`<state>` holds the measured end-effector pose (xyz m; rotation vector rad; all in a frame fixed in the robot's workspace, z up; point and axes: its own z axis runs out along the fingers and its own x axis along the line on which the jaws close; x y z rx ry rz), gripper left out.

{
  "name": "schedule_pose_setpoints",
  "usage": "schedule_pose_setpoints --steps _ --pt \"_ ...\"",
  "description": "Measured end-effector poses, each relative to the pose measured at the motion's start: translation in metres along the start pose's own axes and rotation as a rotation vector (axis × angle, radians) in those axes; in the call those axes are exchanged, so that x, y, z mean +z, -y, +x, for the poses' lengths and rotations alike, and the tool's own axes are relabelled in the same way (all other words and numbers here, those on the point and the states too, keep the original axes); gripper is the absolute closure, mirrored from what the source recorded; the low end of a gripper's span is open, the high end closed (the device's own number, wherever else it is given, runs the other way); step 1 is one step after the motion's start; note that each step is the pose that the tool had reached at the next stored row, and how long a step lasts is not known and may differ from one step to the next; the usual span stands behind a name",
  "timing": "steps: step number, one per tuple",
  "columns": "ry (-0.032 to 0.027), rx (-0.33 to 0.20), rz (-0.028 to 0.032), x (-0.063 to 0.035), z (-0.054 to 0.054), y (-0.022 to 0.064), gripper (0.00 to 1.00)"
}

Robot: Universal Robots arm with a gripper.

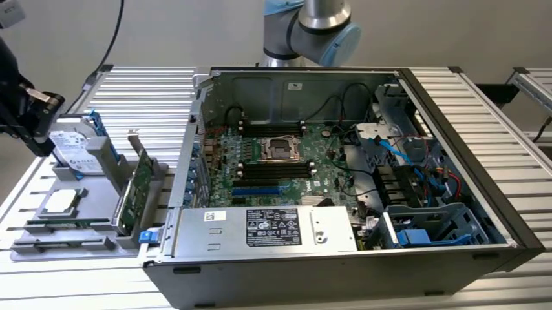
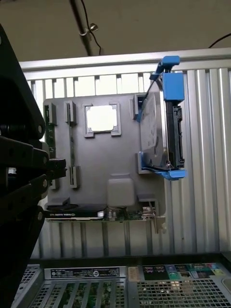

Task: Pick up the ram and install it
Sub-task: 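Reach for the ram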

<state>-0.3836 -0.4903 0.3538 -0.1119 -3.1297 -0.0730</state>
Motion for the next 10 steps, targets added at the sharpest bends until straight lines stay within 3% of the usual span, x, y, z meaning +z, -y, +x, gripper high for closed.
schedule_pose_setpoints --steps 6,10 --pt "-0.0176 -0.016 0.0015 0.0041 -0.0001 0.0053 0.89" --pt "-0.0193 -0.031 0.0017 0.0076 0.0047 0.0060 0.89"
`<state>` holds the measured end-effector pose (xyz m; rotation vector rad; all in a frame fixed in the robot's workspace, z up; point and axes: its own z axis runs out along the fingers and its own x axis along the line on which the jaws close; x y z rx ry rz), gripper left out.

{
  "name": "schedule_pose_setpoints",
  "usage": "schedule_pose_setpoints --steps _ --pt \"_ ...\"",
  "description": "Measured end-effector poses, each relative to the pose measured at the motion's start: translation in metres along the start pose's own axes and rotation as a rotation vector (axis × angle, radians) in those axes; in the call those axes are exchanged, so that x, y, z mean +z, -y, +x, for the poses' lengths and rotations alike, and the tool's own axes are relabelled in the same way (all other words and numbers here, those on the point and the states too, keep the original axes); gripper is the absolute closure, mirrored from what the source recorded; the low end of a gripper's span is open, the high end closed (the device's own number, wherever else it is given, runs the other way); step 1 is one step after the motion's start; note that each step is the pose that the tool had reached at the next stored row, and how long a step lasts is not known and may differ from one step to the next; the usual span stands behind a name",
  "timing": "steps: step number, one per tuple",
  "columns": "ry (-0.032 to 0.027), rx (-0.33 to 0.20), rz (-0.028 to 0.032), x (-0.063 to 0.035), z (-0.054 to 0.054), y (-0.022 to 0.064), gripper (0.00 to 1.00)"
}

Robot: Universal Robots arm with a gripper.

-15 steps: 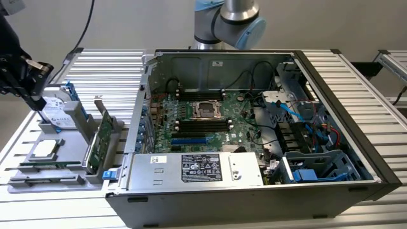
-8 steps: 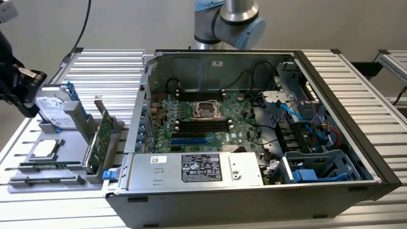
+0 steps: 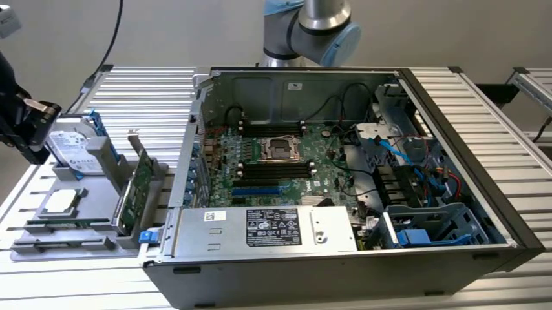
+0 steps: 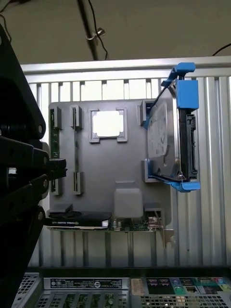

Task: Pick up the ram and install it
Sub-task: 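Reach for the ram, then pick up the ram and move it above insertion slot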

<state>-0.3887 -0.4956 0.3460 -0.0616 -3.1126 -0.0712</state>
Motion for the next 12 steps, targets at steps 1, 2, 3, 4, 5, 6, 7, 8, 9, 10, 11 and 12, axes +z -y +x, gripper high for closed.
schedule_pose_setpoints --steps 1,2,3,4,5,6,7,8,9,10,11,12 --pt "0.0000 0.000 0.0001 0.0000 0.0001 0.0000 0.89" --pt "0.0000 0.000 0.0001 0.0000 0.0001 0.0000 0.89" --pt "0.0000 0.000 0.0001 0.0000 0.0001 0.0000 0.89" --pt "0.0000 0.000 0.0000 0.0000 0.0001 0.0000 0.89" --pt "0.0000 0.000 0.0000 0.0000 0.0001 0.0000 0.89" --pt "0.0001 0.000 0.0000 0.0000 0.0001 0.0000 0.89" --pt "0.0000 0.000 0.0000 0.0000 0.0001 0.0000 0.89" --pt "0.0001 0.000 0.0000 0.0000 0.0001 0.0000 0.89" --pt "0.0001 0.000 0.0000 0.0000 0.0001 0.0000 0.89" --pt "0.0001 0.000 0.0000 0.0000 0.0001 0.0000 0.89" --pt "0.0001 0.000 0.0000 0.0000 0.0001 0.0000 0.89" --pt "0.0001 0.000 0.0000 0.0000 0.0001 0.0000 0.89"
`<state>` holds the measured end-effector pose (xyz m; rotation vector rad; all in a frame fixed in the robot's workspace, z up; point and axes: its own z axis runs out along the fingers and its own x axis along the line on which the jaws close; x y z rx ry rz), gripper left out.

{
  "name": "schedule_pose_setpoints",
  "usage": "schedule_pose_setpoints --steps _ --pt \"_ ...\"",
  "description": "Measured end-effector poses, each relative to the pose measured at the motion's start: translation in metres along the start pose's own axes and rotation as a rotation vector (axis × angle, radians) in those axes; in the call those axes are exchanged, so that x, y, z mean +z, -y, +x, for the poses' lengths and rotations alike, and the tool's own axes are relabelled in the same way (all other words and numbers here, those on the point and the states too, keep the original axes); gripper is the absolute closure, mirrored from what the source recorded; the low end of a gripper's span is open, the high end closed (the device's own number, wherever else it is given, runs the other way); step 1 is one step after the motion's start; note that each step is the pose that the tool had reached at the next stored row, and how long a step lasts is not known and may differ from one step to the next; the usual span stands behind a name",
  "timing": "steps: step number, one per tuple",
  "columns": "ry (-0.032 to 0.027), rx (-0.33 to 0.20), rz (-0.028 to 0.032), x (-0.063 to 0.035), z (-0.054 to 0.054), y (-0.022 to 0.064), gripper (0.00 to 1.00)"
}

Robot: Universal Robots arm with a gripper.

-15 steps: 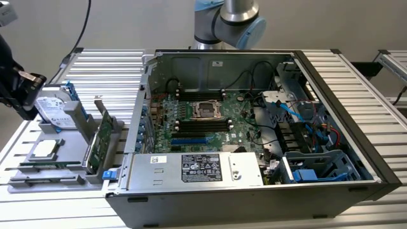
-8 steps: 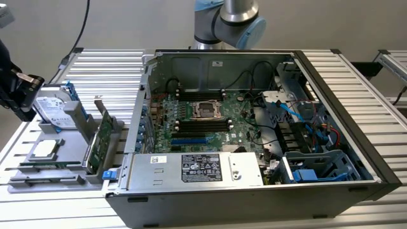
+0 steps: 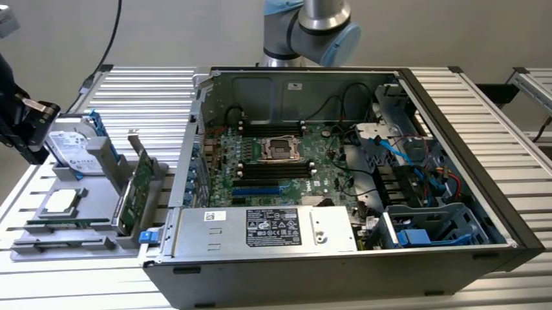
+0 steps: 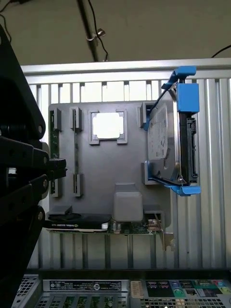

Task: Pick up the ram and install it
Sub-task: 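Pick up the ram and move it above insertion slot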

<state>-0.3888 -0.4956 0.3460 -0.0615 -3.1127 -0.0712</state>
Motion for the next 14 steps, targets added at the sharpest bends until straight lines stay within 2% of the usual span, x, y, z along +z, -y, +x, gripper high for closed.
schedule_pose_setpoints --steps 4,5,14 --pt "-0.0003 0.000 -0.0004 0.0000 0.0000 0.0000 0.89" --pt "-0.0007 -0.009 -0.0025 0.0005 0.0006 0.0001 0.89" --pt "-0.0084 -0.171 0.0014 0.0067 0.0005 0.0004 0.89"
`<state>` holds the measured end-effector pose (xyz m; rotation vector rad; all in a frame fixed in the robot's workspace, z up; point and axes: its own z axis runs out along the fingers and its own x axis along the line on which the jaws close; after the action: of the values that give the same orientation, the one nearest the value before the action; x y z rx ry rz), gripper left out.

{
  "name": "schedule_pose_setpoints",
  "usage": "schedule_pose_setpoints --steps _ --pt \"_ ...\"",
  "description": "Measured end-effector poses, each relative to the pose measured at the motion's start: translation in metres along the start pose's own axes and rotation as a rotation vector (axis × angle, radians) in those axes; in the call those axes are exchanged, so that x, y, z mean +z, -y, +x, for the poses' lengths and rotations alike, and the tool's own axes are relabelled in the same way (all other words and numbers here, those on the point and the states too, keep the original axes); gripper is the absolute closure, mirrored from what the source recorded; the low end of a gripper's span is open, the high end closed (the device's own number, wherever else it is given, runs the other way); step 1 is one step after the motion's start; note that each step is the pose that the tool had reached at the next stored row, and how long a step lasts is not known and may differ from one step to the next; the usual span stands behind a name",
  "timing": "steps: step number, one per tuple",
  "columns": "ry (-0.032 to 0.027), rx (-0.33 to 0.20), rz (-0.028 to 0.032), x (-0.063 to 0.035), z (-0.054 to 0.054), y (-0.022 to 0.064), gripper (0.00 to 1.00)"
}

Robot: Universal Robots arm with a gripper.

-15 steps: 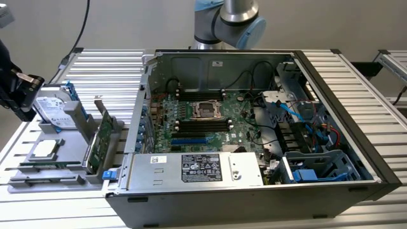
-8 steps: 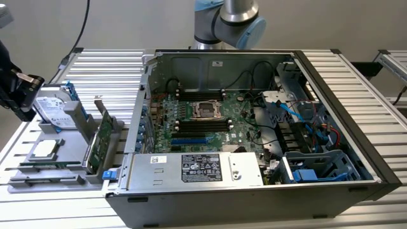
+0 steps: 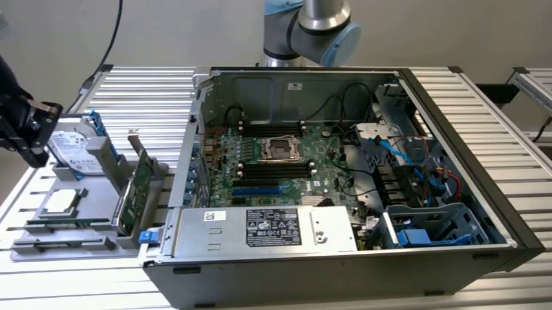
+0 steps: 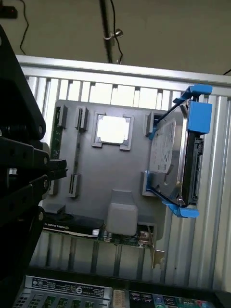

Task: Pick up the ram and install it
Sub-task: 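Pick up the ram and move it above insertion slot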

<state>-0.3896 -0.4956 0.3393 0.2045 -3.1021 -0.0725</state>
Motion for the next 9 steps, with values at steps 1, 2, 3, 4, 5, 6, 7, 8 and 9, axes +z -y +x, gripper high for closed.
schedule_pose_setpoints --steps 1,2,3,4,5,6,7,8,9 --pt "-0.0008 -0.018 0.0005 0.0007 0.0000 0.0000 0.89" --pt "-0.0017 -0.036 0.0011 0.0013 0.0000 0.0001 0.89" --pt "-0.0026 -0.055 0.0016 0.0021 -0.0001 0.0001 0.89" --pt "-0.0036 -0.073 0.0021 0.0028 -0.0001 0.0001 0.89" --pt "-0.0044 -0.091 0.0025 0.0036 -0.0001 0.0002 0.89" --pt "-0.0052 -0.109 0.0030 0.0045 -0.0001 0.0002 0.89" --pt "-0.0061 -0.127 0.0036 0.0053 -0.0002 0.0003 0.89" --pt "-0.0071 -0.145 0.0042 0.0061 -0.0002 0.0003 0.89" --pt "-0.0079 -0.163 0.0047 0.0071 -0.0002 0.0004 0.89"
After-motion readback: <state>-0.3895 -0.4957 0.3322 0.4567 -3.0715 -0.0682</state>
